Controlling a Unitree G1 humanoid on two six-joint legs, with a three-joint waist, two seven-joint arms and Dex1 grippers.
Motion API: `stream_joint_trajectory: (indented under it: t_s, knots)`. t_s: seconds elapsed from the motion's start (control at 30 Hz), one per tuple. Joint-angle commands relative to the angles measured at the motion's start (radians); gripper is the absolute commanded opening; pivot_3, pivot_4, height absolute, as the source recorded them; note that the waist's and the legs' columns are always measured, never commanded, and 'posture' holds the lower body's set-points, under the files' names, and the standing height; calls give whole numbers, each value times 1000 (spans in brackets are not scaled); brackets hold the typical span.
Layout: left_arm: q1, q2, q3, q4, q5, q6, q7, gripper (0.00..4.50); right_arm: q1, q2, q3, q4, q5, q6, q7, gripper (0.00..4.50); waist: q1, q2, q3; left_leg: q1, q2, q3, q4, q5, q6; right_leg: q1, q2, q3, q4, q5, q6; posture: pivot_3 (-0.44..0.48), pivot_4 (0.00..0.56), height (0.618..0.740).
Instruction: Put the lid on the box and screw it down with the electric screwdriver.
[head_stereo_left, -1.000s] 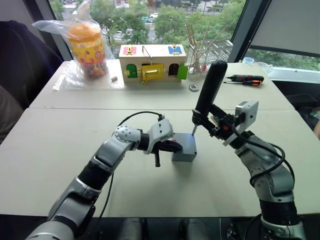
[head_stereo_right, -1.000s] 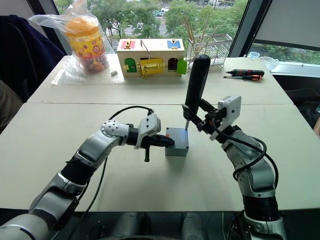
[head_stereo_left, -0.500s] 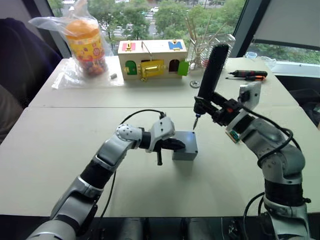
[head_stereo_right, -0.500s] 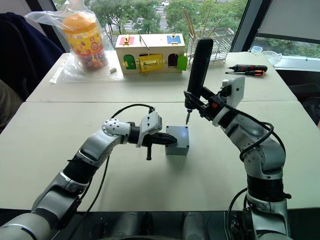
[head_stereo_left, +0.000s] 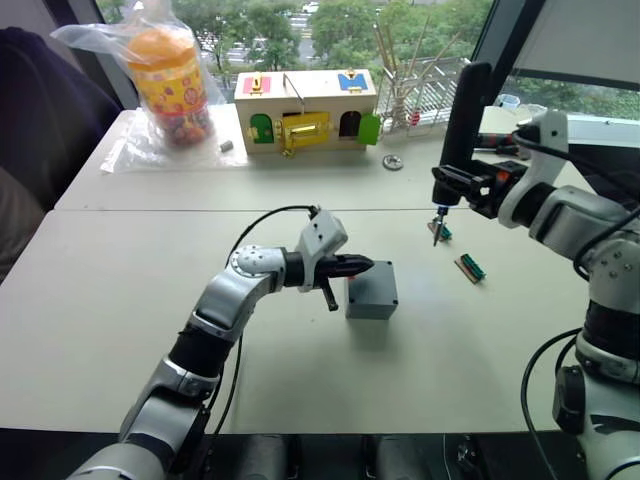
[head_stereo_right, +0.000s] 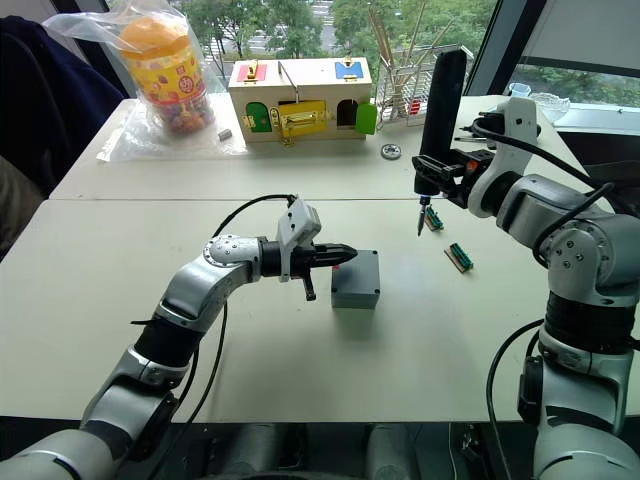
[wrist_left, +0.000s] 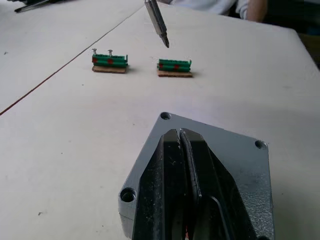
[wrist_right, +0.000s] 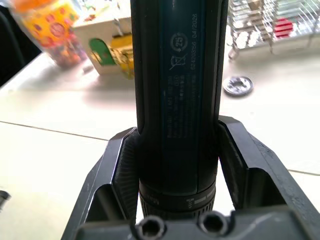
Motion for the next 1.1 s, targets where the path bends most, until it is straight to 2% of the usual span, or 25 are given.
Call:
stream_joint_trajectory:
  t_s: [0.03,0.1,0.2,0.33,0.5,0.77,1.03,1.1]
  knots:
    - [-39,37,21,-99,-62,12,-67,0,-31,-187,-50,42,2,107,86,1835,1,1,1,-1,0,0,0,0,0,-1,0,0,0,0,0,0,150,708]
    - [-38,52,16,-142,-86,20,-90,0,-18,-276,-51,103,17,200,136,1835,2,1,1,-4,0,-2,-1,0,0,-1,1,-2,-1,0,0,0,150,708]
    - [-9,91,-20,-249,-136,41,-148,0,72,-431,-1,228,23,328,259,1835,3,0,1,-5,-1,-3,-1,0,0,0,2,-2,-3,0,0,0,150,708]
    - [44,119,-78,-332,-127,36,-153,0,141,-505,61,364,-4,324,372,1835,-4,0,2,-4,0,-3,0,0,0,0,2,-2,-3,1,1,0,150,708]
    - [83,118,-124,-352,-92,21,-109,0,155,-513,160,462,-62,270,464,1835,-9,5,5,4,1,0,1,4,-3,2,3,2,0,1,2,0,150,708]
    - [109,121,-113,-360,-99,30,-69,0,76,-473,293,564,-156,203,549,1835,2,6,6,3,1,0,0,4,-3,2,4,3,-1,1,2,0,150,708]
    - [91,130,-94,-323,-88,24,-42,0,66,-445,354,610,-240,134,605,1835,1,7,6,3,1,0,1,4,-3,3,4,3,-1,1,2,0,150,708]
    - [76,125,-86,-291,-64,14,-16,0,70,-439,353,611,-260,115,603,2850,1,7,6,3,1,0,1,4,-3,3,4,3,-1,1,2,0,150,708]
